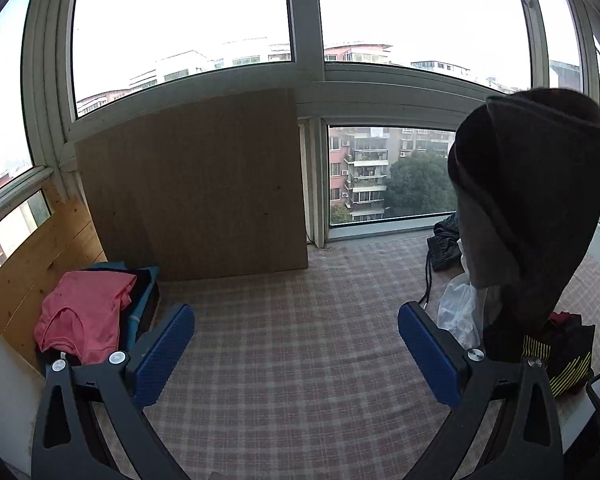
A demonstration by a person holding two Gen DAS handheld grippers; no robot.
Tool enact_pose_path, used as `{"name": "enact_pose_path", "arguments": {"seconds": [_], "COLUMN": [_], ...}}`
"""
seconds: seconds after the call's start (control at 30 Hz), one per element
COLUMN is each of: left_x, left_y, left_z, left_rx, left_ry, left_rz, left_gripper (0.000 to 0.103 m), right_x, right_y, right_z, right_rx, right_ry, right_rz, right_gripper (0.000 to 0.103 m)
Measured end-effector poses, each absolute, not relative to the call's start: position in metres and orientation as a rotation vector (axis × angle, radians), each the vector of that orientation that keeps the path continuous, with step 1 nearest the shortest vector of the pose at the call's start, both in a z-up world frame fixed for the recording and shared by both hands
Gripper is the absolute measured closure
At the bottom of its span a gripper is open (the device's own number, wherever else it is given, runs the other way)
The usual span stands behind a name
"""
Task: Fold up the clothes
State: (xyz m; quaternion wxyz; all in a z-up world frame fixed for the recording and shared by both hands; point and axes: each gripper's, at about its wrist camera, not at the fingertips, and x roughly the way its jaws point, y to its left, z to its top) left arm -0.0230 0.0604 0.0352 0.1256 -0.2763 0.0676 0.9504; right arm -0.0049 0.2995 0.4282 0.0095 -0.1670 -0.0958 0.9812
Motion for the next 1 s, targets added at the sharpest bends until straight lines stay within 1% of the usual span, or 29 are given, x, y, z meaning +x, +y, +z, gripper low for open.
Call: {"name": "enact_pose_path", "arguments": {"seconds": [0.03, 0.07, 0.1, 0.13, 0.23, 0.3, 0.4, 0.53, 0.6, 0.7, 0.77, 0.8, 0.83, 0.87, 0.9, 0.93, 1.0], "left_x": [-0.020, -0.017, -0.018, -0.018, -0.024, -0.030, -0.028, -0.019, -0.020, -0.021, -0.020, -0.020, -0.019, -0.020, -0.020, -0.019, -0.018], "left_y": [0.046, 0.032, 0.023, 0.014, 0.000, 0.004, 0.015, 0.043, 0.057, 0.078, 0.092, 0.098, 0.103, 0.108, 0.110, 0.112, 0.115], "left_z": [0.033, 0.030, 0.026, 0.022, 0.006, -0.005, -0.015, -0.021, -0.021, -0.022, -0.024, -0.025, -0.026, -0.026, -0.027, -0.028, -0.029], "left_rx": [-0.808, -0.812, -0.825, -0.838, -0.879, -0.932, -0.960, -0.988, -1.013, -1.050, -1.074, -1.088, -1.103, -1.118, -1.125, -1.132, -1.146], "left_ry": [0.212, 0.227, 0.253, 0.280, 0.380, 0.434, 0.454, 0.466, 0.438, 0.445, 0.471, 0.481, 0.491, 0.502, 0.508, 0.514, 0.526], "left_rz": [2.776, 2.783, 2.785, 2.786, 2.788, 2.762, 2.725, 2.717, 2.720, 2.736, 2.750, 2.753, 2.755, 2.754, 2.754, 2.754, 2.755], "left_gripper": [0.001, 0.001, 0.001, 0.001, 0.001, 0.001, 0.001, 0.001, 0.001, 0.001, 0.001, 0.001, 0.001, 0.001, 0.001, 0.001, 0.001], "right_x": [-0.008, -0.008, -0.007, -0.005, 0.001, 0.009, 0.021, 0.018, -0.007, -0.049, -0.072, -0.079, -0.085, -0.091, -0.091, -0.088, -0.071], "right_y": [0.300, 0.308, 0.323, 0.337, 0.400, 0.461, 0.551, 0.606, 0.629, 0.657, 0.662, 0.663, 0.664, 0.665, 0.660, 0.654, 0.641], "right_z": [0.399, 0.366, 0.328, 0.289, 0.173, 0.108, 0.012, -0.045, -0.071, -0.113, -0.136, -0.143, -0.150, -0.157, -0.154, -0.144, -0.109], "right_rx": [-0.622, -0.706, -0.792, -0.875, -1.111, -1.209, -1.328, -1.326, -1.350, -1.416, -1.465, -1.469, -1.474, -1.479, -1.487, -1.473, -1.379], "right_ry": [-0.274, -0.230, -0.187, -0.144, 0.012, 0.210, 0.481, 0.596, 0.673, 0.811, 0.815, 0.827, 0.840, 0.849, 0.830, 0.792, 0.774], "right_rz": [3.037, 3.005, 2.949, 2.891, 2.671, 2.532, 2.306, 2.266, 2.255, 2.242, 2.219, 2.234, 2.249, 2.266, 2.302, 2.345, 2.478], "right_gripper": [0.083, 0.064, 0.048, 0.045, 0.045, 0.045, 0.045, 0.045, 0.045, 0.045, 0.045, 0.045, 0.049, 0.082, 0.097, 0.097, 0.097]}}
